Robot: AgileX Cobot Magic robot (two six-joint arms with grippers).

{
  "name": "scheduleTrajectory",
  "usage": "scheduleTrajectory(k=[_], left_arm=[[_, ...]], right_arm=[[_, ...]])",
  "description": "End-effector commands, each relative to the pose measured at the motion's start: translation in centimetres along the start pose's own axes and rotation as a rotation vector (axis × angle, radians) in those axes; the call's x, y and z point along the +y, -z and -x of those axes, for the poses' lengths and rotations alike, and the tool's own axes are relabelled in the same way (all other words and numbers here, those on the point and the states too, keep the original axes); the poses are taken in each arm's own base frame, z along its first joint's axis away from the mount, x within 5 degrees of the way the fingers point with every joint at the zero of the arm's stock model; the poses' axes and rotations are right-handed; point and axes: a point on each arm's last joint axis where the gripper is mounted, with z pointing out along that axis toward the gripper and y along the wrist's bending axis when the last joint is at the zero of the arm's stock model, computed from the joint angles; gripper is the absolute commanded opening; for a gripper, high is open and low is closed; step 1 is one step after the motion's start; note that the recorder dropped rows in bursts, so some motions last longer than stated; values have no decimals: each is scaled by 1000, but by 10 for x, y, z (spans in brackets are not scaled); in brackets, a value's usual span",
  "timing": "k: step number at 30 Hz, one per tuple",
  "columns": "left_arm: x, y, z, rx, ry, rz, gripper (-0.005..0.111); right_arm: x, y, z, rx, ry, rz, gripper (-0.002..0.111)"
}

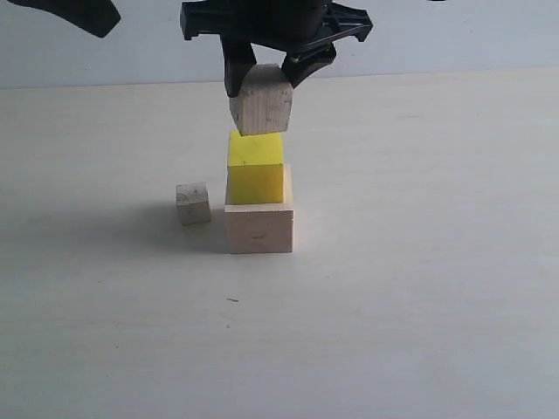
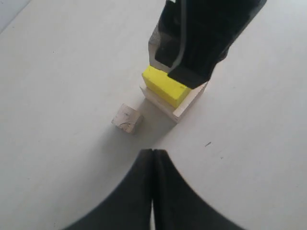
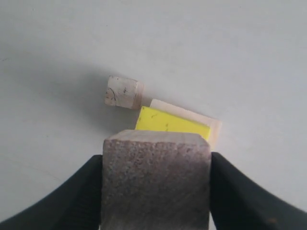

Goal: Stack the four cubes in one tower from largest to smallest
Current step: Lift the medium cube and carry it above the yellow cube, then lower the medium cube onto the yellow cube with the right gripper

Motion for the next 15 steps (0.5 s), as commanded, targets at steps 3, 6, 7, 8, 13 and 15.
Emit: scheduleTrajectory(k=[3,6,7,8,13,15], left_arm=[[-1,-2,-6,11,17,-8,0],[-2,-7,-10,30,21,-17,0],[-2,-8,-10,33,21,-18,0],[-2,-9,-12,40,22,-21,0],[-5,-13,-14,47,32,-43,0],[-5,-13,-14,46,34,-47,0]], right_arm=[[1,-5,5,-31,-79,0,0],[1,-5,6,-47,-121,7,0],[1,-5,6,-47,-132,7,0],[1,-5,6,-47,-141,7,0],[11,-6,2,-55,-121,-23,0],[15,-6,-1,-57,-120,-58,0]])
